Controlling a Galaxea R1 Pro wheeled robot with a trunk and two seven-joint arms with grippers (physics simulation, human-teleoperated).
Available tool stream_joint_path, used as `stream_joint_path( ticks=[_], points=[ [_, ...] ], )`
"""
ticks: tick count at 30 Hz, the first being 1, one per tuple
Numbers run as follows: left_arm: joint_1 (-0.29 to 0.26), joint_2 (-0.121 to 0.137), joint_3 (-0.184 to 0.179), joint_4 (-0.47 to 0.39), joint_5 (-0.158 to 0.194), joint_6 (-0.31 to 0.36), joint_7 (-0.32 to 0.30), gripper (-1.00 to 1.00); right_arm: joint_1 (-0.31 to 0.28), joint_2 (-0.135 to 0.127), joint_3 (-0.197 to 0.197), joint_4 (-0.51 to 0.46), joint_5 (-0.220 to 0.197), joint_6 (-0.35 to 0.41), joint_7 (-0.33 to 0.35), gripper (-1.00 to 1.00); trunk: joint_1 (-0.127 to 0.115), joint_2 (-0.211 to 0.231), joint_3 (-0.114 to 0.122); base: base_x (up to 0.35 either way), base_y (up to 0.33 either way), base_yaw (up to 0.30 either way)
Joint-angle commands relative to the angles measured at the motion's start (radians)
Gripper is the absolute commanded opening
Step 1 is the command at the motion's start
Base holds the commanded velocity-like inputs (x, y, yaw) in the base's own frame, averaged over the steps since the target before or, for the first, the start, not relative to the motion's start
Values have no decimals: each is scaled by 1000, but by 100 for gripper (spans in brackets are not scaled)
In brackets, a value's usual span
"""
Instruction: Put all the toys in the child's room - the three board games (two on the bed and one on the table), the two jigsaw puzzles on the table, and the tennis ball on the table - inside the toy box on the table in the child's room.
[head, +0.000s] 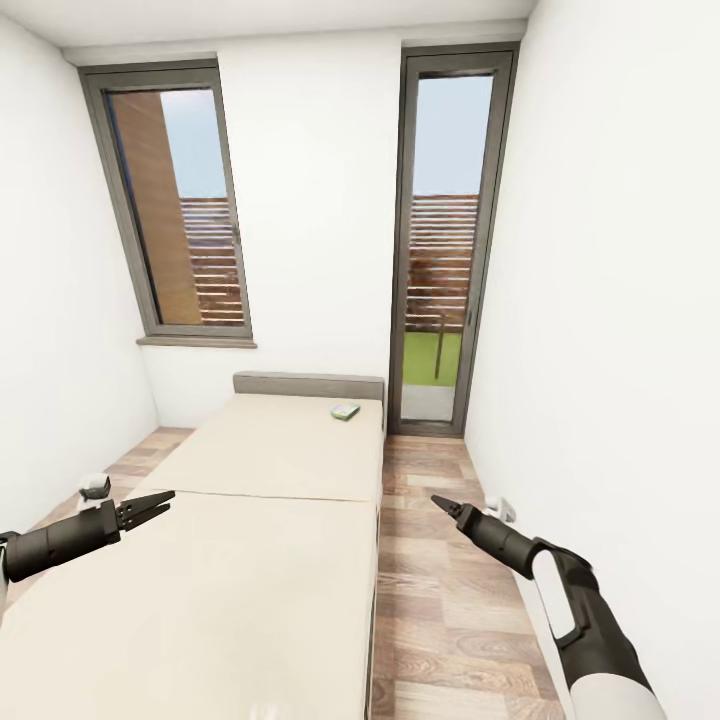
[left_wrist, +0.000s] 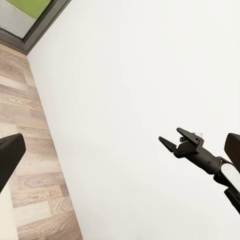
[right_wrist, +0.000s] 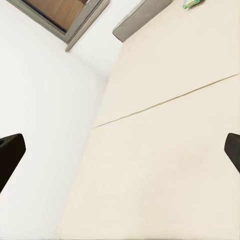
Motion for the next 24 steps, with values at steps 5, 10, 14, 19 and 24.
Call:
stream_joint_path(
  ticks=[5, 10, 14, 19, 24],
  points=[
    [-1, 0, 2, -1, -10, 10, -9, 100, -1, -2, 8, 5, 2, 5, 2, 100, 0, -1, 0, 0, 0, 44],
    [-1, 0, 2, -1, -10, 9, -9, 100, -1, -20, 13, 9, 15, -45, 4, 100, 0, -1, 0, 0, 0, 85],
    [-1, -1, 2, -1, -10, 9, -9, 100, -1, -31, 16, 12, 16, -69, 4, 100, 0, -1, -1, 0, 0, 28],
    [-1, 0, 2, -1, -10, 9, -9, 100, -1, -35, 24, 12, 18, -77, 4, 100, 0, -1, -3, 0, 0, 106],
    [-1, 0, 2, -1, -10, 9, -9, 100, -1, -38, 86, 21, 20, -82, 2, 100, 0, -1, -7, 0, 0, 224]
  ],
)
